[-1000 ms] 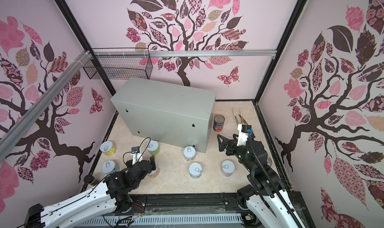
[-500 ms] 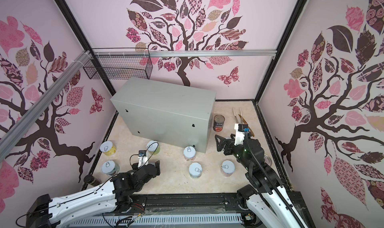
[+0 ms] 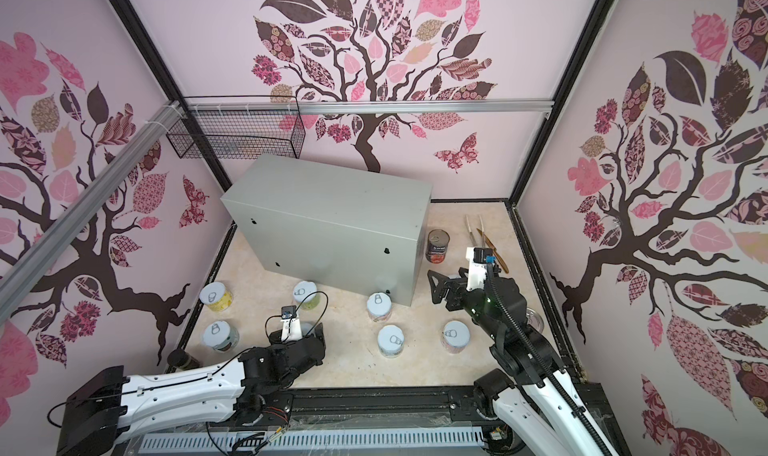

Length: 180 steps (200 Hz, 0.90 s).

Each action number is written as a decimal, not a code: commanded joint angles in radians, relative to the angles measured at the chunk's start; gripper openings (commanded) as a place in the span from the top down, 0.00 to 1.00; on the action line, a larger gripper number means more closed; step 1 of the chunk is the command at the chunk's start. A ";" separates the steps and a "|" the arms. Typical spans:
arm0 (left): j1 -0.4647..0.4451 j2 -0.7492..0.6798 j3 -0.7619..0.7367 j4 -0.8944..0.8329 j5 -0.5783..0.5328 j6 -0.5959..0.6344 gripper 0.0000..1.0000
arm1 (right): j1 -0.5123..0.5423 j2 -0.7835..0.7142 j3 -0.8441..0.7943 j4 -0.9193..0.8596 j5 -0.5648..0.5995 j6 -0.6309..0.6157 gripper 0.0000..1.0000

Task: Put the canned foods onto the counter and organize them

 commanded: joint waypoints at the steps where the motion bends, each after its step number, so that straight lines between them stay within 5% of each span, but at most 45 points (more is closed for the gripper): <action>1: -0.004 0.031 -0.040 0.062 -0.023 -0.032 0.02 | 0.009 0.017 0.051 0.017 0.011 -0.007 0.00; 130: 0.095 0.216 -0.070 0.238 0.086 -0.011 0.07 | 0.014 0.029 0.053 0.021 0.008 -0.003 0.00; 180: 0.093 0.250 -0.041 0.237 0.089 0.011 0.23 | 0.014 0.018 0.045 0.020 0.010 0.004 0.00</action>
